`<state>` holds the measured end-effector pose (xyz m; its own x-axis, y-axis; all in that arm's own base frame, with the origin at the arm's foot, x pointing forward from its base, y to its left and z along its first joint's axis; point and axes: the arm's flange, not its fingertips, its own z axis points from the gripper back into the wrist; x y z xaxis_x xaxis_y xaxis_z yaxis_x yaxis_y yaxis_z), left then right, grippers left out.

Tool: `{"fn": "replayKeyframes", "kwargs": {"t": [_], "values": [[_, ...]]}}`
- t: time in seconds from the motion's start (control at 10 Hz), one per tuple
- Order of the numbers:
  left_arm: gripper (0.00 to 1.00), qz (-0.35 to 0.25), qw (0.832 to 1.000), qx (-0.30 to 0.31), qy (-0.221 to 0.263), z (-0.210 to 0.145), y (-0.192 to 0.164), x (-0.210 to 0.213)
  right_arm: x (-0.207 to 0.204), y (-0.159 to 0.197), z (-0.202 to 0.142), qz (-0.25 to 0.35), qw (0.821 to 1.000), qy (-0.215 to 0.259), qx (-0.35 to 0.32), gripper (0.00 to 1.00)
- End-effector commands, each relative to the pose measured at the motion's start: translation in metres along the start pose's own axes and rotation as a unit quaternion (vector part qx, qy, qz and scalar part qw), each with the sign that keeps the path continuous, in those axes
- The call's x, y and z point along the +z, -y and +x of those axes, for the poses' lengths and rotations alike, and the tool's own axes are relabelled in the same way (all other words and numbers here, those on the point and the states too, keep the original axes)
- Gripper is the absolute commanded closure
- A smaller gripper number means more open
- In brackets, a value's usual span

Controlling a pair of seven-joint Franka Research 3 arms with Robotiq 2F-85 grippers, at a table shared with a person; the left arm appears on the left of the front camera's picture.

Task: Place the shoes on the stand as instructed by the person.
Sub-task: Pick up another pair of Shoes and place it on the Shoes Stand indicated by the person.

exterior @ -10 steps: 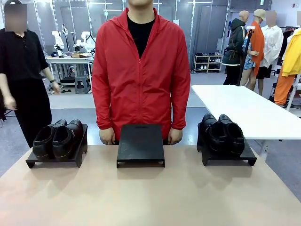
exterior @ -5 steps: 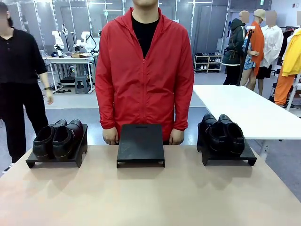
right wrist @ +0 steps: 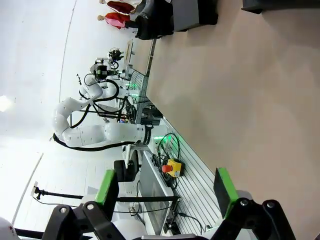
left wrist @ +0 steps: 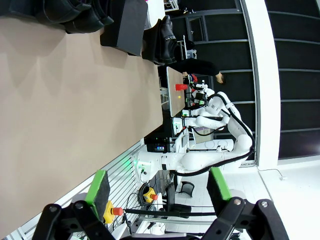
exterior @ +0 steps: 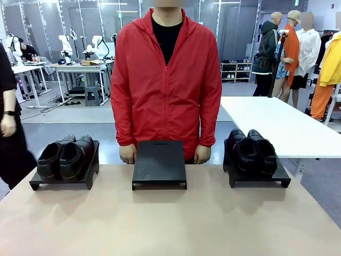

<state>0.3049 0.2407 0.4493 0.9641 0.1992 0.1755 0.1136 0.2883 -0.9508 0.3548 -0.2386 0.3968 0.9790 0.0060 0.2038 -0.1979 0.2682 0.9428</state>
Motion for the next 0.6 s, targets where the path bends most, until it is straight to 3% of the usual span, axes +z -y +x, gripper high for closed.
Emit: {"fn": "replayKeyframes", "kwargs": {"t": [0.0, 0.5], "values": [[0.00, -0.003, 1.000, -0.007, -0.004, -0.0035, 0.0027, -0.0001, 0.0011, -0.0033, -0.0025, -0.006, 1.000, -0.006, 0.003, 0.03], [0.00, -0.003, 1.000, -0.007, -0.004, -0.0035, 0.0027, -0.0001, 0.0011, -0.0033, -0.0025, -0.006, 1.000, -0.006, 0.003, 0.03]]}}
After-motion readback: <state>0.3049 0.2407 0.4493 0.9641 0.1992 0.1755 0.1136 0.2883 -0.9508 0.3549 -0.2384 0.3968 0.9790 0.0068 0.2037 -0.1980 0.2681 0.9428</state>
